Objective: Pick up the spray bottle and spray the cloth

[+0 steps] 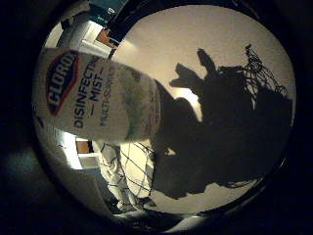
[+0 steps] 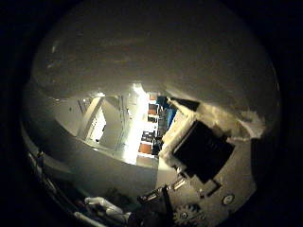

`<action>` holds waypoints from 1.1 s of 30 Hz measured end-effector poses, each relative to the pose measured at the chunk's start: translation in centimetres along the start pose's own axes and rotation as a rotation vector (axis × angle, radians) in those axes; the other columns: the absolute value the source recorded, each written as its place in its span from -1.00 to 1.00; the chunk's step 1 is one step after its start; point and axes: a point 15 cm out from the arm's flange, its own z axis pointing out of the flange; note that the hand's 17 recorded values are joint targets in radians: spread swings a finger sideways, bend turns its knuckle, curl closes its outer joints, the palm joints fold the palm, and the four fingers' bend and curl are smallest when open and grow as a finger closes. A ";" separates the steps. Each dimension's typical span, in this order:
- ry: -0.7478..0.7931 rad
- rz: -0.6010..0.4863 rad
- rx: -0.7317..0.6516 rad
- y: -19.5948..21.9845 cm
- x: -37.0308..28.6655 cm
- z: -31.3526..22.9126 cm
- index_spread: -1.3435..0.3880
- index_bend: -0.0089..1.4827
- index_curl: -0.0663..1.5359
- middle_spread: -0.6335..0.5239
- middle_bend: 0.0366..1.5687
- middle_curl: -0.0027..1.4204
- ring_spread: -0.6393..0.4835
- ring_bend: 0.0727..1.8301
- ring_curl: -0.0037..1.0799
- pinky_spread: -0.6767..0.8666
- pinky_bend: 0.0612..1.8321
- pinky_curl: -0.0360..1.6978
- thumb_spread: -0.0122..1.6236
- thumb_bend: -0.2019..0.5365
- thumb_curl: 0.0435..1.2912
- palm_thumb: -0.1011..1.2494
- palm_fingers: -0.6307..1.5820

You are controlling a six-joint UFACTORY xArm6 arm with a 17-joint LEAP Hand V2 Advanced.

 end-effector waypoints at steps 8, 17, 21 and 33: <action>-0.039 -0.003 0.036 -1.4 -1.4 0.3 0.19 -0.46 -0.26 -0.21 -0.11 -0.16 -0.15 0.10 -0.20 -0.40 -0.16 -0.73 0.22 -0.50 -0.36 0.66 0.62; -0.100 -0.045 0.009 -2.2 -3.9 0.3 0.29 0.10 -0.07 -0.11 0.25 -0.12 -0.11 0.25 -0.12 -0.50 0.14 -0.61 0.24 -0.50 -0.32 0.67 0.80; -0.167 -0.084 -0.055 -2.1 -6.3 0.5 0.33 0.27 -0.05 -0.07 0.39 -0.11 -0.11 0.36 -0.06 -0.45 0.28 -0.51 0.17 -0.49 -0.22 0.72 0.78; -0.104 -0.291 -0.462 0.4 -9.4 -1.8 0.35 0.48 -0.05 -0.04 0.61 -0.11 -0.11 0.53 0.01 -0.38 0.40 -0.31 -0.03 -0.50 0.05 0.75 0.69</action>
